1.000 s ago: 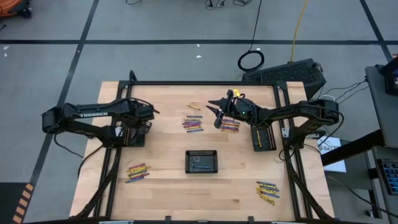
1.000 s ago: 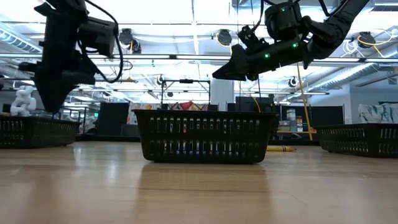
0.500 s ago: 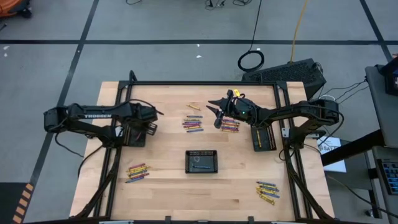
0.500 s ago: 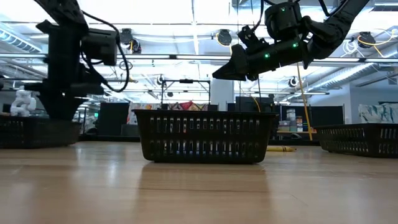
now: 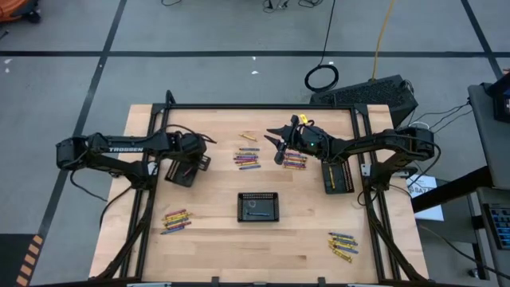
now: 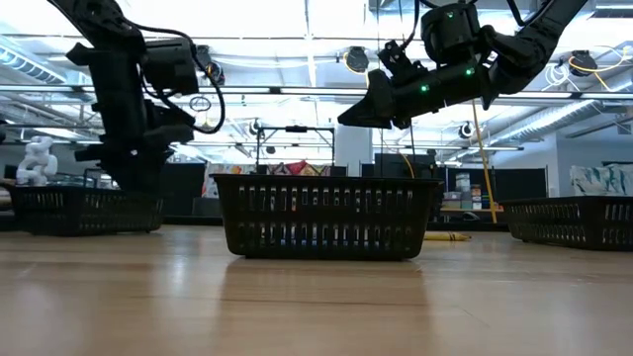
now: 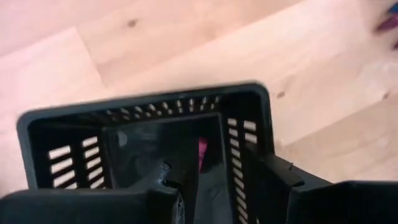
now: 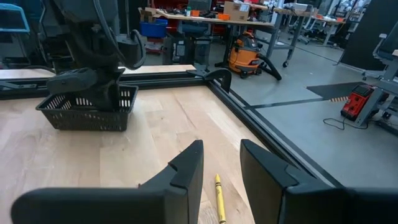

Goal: Sort crayons
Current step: Put the yellow crayon into the right black basket

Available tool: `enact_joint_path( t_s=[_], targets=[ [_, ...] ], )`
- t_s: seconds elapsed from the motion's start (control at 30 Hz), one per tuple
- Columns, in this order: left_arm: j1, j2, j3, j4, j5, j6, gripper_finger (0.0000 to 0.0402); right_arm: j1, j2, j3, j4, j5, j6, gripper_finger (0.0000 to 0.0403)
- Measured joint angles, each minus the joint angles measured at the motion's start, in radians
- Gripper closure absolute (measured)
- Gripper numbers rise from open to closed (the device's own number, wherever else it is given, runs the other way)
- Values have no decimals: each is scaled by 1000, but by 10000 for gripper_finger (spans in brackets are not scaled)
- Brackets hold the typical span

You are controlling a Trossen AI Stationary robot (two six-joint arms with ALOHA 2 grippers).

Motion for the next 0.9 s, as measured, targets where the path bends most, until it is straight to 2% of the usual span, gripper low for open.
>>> enact_joint_path(
  t_s=[0.17,0.23,0.4,0.5,0.63,0.7,0.9],
  targets=[
    [0,-2,0,44,-31,23,274,0,0,0,0,0,0,312],
    [2,-11,10,15,-32,52,274,0,0,0,0,0,0,312],
    [4,-25,94,-242,-31,109,274,0,0,0,-3,1,7,312],
    [4,-25,99,-338,34,103,275,0,0,0,-3,1,7,312],
    [-17,-9,53,-309,197,79,275,0,0,0,-3,2,6,312],
    [-31,1,34,-269,247,76,275,0,0,0,-1,2,6,312],
    [-52,37,30,-153,253,74,275,0,0,0,0,2,7,312]
  ],
)
